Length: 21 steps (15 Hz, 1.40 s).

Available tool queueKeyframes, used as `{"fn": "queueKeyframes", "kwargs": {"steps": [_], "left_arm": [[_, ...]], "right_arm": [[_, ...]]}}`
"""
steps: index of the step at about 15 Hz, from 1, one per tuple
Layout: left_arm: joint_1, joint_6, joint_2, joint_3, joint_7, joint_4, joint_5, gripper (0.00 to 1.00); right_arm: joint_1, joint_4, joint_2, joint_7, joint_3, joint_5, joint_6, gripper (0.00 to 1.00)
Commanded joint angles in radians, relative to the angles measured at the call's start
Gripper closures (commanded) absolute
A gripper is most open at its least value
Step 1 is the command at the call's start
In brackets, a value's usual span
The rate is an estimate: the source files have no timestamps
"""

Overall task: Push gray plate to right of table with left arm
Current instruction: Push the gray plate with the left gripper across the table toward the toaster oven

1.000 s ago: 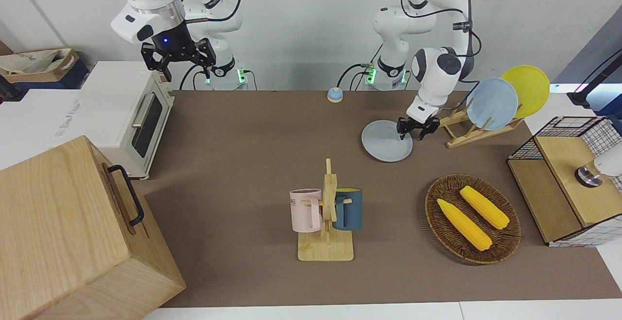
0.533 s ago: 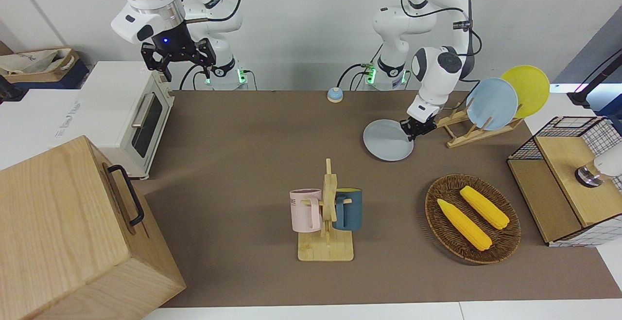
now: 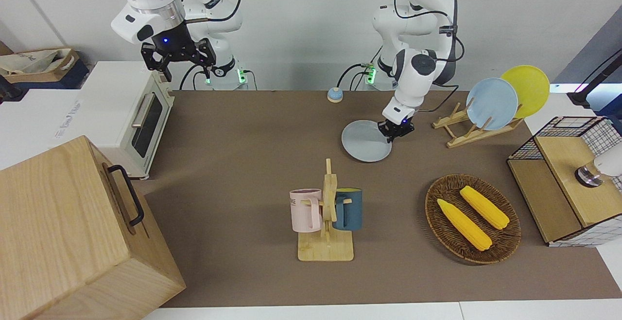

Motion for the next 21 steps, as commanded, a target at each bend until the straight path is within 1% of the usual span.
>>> {"fn": "queueKeyframes", "kwargs": {"steps": [1, 2, 3, 6, 8, 10, 12, 16, 18, 21], "left_arm": [[-0.149, 0.020, 0.148, -0.001, -0.175, 0.107, -0.016, 1.00], [-0.178, 0.020, 0.168, -0.003, -0.214, 0.130, -0.016, 1.00], [-0.225, 0.020, 0.195, -0.008, -0.275, 0.166, -0.016, 1.00], [-0.315, 0.020, 0.258, -0.014, -0.402, 0.242, -0.016, 1.00], [-0.387, 0.020, 0.301, -0.023, -0.522, 0.310, -0.016, 1.00], [-0.445, 0.019, 0.343, -0.024, -0.605, 0.370, -0.015, 1.00], [-0.482, 0.017, 0.367, -0.023, -0.655, 0.410, -0.012, 1.00], [-0.554, 0.012, 0.442, -0.023, -0.766, 0.517, -0.003, 1.00], [-0.577, 0.006, 0.471, -0.023, -0.797, 0.566, -0.003, 1.00], [-0.599, 0.005, 0.478, -0.023, -0.812, 0.588, -0.003, 1.00]], "right_arm": [[-0.011, 0.001, -0.008, -0.001, 0.006, 0.008, -0.012, 0.017], [-0.011, 0.001, -0.008, -0.003, 0.004, 0.008, -0.012, 0.017], [-0.011, -0.001, -0.008, -0.003, 0.004, 0.008, -0.012, 0.017], [-0.011, 0.001, -0.008, -0.001, 0.004, 0.008, -0.012, 0.017], [-0.011, -0.001, -0.008, -0.003, 0.006, 0.008, -0.012, 0.017], [-0.011, -0.001, -0.008, -0.001, 0.006, 0.008, -0.012, 0.017], [-0.011, -0.001, -0.008, -0.001, 0.004, 0.008, -0.012, 0.017], [-0.011, -0.001, -0.008, -0.003, 0.006, 0.008, -0.012, 0.017], [-0.011, 0.001, -0.008, -0.001, 0.006, 0.008, -0.012, 0.017], [-0.011, -0.001, -0.008, -0.003, 0.006, 0.010, -0.012, 0.017]]}}
